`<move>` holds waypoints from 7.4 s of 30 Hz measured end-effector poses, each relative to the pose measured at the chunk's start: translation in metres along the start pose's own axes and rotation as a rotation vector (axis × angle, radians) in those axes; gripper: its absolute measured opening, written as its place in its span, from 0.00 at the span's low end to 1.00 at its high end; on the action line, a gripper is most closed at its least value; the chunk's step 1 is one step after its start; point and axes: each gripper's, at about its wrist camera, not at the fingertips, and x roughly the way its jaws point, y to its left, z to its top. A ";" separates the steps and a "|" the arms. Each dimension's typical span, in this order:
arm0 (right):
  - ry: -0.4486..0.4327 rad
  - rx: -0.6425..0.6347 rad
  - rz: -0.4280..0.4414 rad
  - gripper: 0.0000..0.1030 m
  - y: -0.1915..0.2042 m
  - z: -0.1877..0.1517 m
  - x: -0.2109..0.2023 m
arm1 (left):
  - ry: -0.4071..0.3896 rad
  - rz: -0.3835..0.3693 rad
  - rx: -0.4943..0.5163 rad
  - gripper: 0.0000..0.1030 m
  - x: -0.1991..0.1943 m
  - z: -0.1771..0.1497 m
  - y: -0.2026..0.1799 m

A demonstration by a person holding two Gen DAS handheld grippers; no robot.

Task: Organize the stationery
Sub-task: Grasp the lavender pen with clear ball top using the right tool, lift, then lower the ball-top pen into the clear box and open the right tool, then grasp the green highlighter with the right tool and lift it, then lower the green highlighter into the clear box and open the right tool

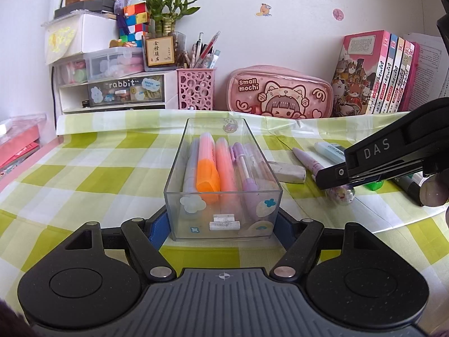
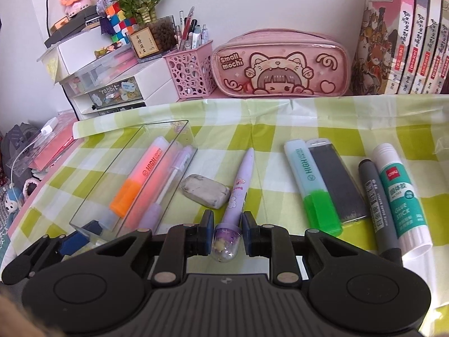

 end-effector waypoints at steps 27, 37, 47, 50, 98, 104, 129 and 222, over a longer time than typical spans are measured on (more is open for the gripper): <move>0.012 0.049 -0.060 0.25 -0.009 0.028 0.019 | 0.002 0.002 0.003 0.71 0.000 0.000 -0.001; 0.013 0.197 0.120 0.25 0.000 0.048 0.006 | 0.002 0.002 0.003 0.71 0.000 0.000 -0.001; 0.087 0.291 0.196 0.25 0.032 0.061 0.027 | 0.002 0.002 0.004 0.71 0.000 0.000 -0.002; 0.096 0.311 0.180 0.25 0.035 0.064 0.033 | 0.002 0.003 0.004 0.71 0.000 0.000 -0.002; 0.121 0.086 0.090 0.21 0.063 0.094 0.066 | 0.003 0.001 0.000 0.71 0.001 0.001 -0.003; 0.170 0.051 0.065 0.20 0.071 0.086 0.069 | 0.002 0.001 0.000 0.71 0.001 0.001 -0.002; -0.173 0.038 -0.004 0.59 -0.032 0.020 -0.037 | 0.000 0.014 0.016 0.71 0.002 0.001 -0.004; 0.075 0.036 0.230 0.26 0.075 0.058 0.025 | 0.002 0.013 0.020 0.71 0.002 0.000 -0.004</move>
